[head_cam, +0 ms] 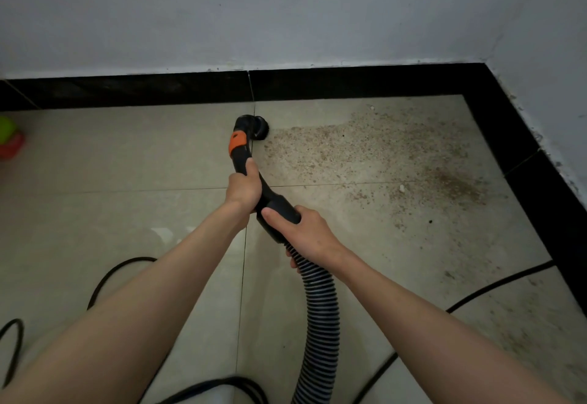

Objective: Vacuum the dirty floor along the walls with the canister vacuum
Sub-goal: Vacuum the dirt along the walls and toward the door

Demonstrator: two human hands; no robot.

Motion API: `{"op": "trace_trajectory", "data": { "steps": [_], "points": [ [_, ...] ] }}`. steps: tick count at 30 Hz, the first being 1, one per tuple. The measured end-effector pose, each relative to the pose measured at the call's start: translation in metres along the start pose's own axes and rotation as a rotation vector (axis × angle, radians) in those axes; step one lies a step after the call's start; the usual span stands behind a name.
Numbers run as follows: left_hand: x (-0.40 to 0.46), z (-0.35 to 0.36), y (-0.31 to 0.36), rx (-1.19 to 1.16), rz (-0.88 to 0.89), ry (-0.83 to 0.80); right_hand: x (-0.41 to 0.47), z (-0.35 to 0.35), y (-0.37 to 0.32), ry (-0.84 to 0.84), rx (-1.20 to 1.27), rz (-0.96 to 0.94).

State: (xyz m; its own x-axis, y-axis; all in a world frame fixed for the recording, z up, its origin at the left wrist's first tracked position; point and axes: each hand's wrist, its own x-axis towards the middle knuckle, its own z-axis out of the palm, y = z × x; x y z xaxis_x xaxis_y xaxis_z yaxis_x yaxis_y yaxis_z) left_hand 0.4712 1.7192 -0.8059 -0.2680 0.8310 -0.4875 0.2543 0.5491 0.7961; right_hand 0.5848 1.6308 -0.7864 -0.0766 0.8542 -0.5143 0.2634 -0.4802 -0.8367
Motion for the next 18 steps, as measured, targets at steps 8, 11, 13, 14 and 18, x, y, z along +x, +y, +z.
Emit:
{"op": "trace_trajectory", "data": {
  "steps": [8,11,13,14,18],
  "points": [
    [-0.008,0.012,0.009,0.038,-0.011,0.005,-0.009,-0.013,0.001,0.01,0.036,0.01],
    [-0.011,0.021,0.013,0.052,0.004,-0.005,-0.011,-0.017,0.003,0.037,0.052,0.014],
    [-0.013,0.03,0.017,0.077,0.02,-0.017,-0.012,-0.024,0.005,0.055,0.07,0.023],
    [-0.014,0.034,0.019,0.087,0.02,-0.026,-0.012,-0.027,0.007,0.061,0.079,0.027],
    [-0.017,0.049,0.023,0.112,0.016,-0.076,-0.015,-0.038,0.013,0.073,0.116,0.038]
  ]
}}
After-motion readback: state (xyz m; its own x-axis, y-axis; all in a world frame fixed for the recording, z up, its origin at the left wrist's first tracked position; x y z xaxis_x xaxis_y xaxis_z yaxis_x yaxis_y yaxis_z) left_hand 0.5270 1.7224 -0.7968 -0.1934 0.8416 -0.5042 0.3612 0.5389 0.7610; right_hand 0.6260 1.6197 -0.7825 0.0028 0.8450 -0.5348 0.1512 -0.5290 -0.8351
